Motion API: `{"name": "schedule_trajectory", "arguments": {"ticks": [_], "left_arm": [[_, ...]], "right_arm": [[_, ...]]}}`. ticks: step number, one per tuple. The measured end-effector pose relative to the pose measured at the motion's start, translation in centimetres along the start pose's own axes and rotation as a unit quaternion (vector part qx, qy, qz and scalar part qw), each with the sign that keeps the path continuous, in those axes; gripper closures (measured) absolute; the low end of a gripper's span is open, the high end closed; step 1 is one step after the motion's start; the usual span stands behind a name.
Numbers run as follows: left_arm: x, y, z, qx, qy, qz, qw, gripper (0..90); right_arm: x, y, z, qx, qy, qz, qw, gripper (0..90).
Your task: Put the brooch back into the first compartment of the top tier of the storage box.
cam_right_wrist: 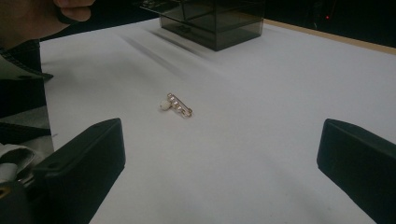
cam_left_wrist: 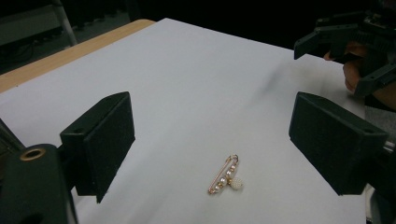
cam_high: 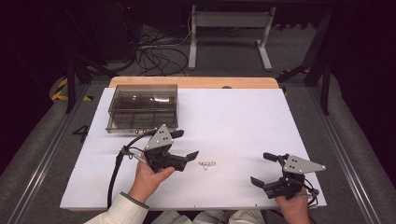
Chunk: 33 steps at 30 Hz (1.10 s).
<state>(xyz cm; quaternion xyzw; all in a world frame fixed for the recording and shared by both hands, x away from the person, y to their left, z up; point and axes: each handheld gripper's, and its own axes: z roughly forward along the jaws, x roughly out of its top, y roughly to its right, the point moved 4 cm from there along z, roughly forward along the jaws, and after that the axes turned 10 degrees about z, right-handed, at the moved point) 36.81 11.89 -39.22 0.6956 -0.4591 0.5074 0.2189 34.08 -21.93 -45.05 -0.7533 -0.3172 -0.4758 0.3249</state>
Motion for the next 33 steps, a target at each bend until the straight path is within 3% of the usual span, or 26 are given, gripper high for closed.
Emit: {"name": "schedule_trajectory", "arguments": {"ticks": [7, 13, 18, 26, 33], "left_arm": [[0.2, 0.3, 0.4, -0.006, 0.001, 0.008, 0.9999, 19.5], [0.0, 0.6, 1.2, -0.011, -0.016, 0.034, 0.9992, 24.8], [-0.3, 0.8, 2.1, -0.023, -0.03, 0.039, 0.9985, 30.0], [-0.9, 1.3, 4.0, -0.051, -0.067, 0.041, 0.9956, 34.9], [-1.6, 1.9, 6.2, -0.076, -0.107, 0.035, 0.9907, 37.1]], "right_arm": [[0.0, 0.0, 0.0, 0.001, 0.0, -0.001, 1.0, 1.6], [0.0, 0.0, 0.1, 0.002, -0.001, -0.001, 1.0, 1.7], [0.0, 0.0, 0.1, 0.004, -0.002, -0.001, 1.0, 1.7], [0.0, 0.0, 0.1, 0.004, -0.003, -0.002, 1.0, 1.7], [-0.1, 0.0, 0.2, 0.006, -0.004, 0.0, 1.0, 1.7]]}}
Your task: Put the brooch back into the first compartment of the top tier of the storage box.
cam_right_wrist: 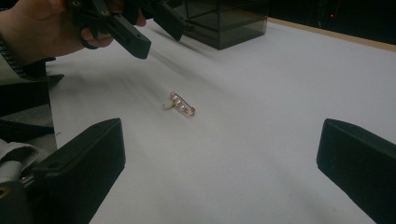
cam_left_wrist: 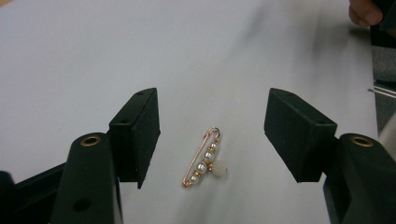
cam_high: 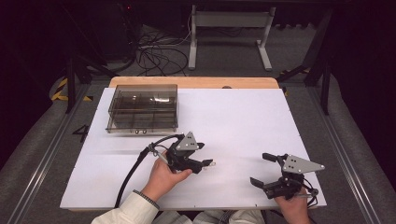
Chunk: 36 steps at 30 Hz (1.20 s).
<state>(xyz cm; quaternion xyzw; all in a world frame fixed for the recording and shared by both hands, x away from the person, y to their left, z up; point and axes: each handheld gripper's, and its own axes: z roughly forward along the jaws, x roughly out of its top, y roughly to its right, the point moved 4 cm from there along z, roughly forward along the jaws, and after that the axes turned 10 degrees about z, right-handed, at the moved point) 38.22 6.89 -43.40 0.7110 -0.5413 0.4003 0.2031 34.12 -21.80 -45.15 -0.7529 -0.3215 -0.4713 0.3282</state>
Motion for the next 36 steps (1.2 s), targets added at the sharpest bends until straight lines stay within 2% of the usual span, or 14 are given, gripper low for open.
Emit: {"name": "schedule_trajectory", "arguments": {"ticks": [15, 25, 33, 36], "left_arm": [[-0.3, 0.0, 2.5, -0.02, -0.044, -0.016, 0.9987, 39.9], [-0.7, -0.2, 3.4, -0.03, -0.064, -0.037, 0.9968, 42.2], [-1.0, -0.1, 3.9, -0.028, -0.084, -0.031, 0.9956, 43.1], [-1.0, -0.1, 4.0, -0.023, -0.092, -0.02, 0.9953, 44.1]], "right_arm": [[0.0, 0.0, 0.1, 0.003, -0.002, 0.0, 1.0, 1.8], [-0.1, 0.0, 0.1, 0.004, -0.004, -0.001, 1.0, 1.9], [-0.1, 0.0, 0.1, 0.004, -0.005, -0.001, 1.0, 1.9], [-0.1, 0.0, 0.1, 0.005, -0.005, -0.002, 1.0, 1.9]]}}
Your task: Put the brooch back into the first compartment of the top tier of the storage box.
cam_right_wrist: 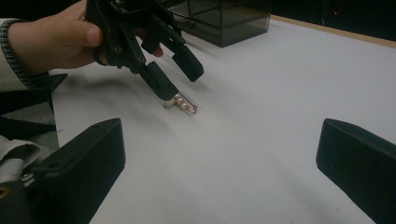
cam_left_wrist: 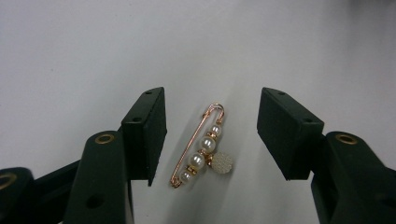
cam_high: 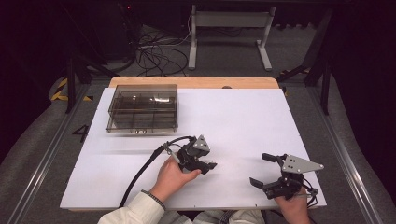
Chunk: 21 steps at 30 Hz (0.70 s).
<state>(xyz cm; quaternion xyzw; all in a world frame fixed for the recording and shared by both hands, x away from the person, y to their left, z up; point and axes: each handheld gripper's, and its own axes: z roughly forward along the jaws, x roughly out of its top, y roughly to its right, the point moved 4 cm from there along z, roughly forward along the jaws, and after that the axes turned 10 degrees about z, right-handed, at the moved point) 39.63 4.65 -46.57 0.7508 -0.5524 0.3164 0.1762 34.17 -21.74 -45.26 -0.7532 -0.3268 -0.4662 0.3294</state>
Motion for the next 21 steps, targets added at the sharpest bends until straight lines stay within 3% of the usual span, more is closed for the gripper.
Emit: {"name": "schedule_trajectory", "arguments": {"ticks": [21], "left_arm": [[-0.37, 0.05, 1.1, 0.002, -0.026, 0.018, 0.9995, 56.3]], "right_arm": [[-0.03, -0.03, 0.01, 0.004, -0.002, 0.0, 1.0, 1.9]]}}
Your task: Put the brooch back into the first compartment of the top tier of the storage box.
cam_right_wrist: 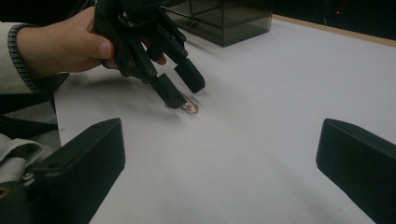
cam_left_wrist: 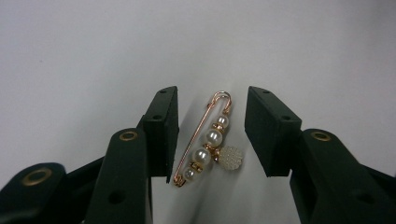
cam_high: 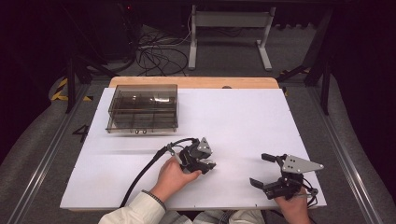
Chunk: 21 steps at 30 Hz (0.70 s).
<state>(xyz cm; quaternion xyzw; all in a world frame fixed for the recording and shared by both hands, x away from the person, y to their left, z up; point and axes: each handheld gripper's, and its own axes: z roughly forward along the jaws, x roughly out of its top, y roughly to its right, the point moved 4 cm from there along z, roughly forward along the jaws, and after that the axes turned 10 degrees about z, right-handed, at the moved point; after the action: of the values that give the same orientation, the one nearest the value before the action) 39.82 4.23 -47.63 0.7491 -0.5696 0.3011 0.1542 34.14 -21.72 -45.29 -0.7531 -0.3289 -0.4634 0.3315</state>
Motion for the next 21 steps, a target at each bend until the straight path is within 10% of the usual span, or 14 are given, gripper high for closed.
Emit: {"name": "schedule_trajectory", "arguments": {"ticks": [21], "left_arm": [[-0.02, 0.03, 0.15, 0.003, -0.024, 0.01, 0.9997, 82.0]], "right_arm": [[-0.05, 0.05, 0.09, 0.002, -0.002, 0.003, 1.0, 1.8]]}}
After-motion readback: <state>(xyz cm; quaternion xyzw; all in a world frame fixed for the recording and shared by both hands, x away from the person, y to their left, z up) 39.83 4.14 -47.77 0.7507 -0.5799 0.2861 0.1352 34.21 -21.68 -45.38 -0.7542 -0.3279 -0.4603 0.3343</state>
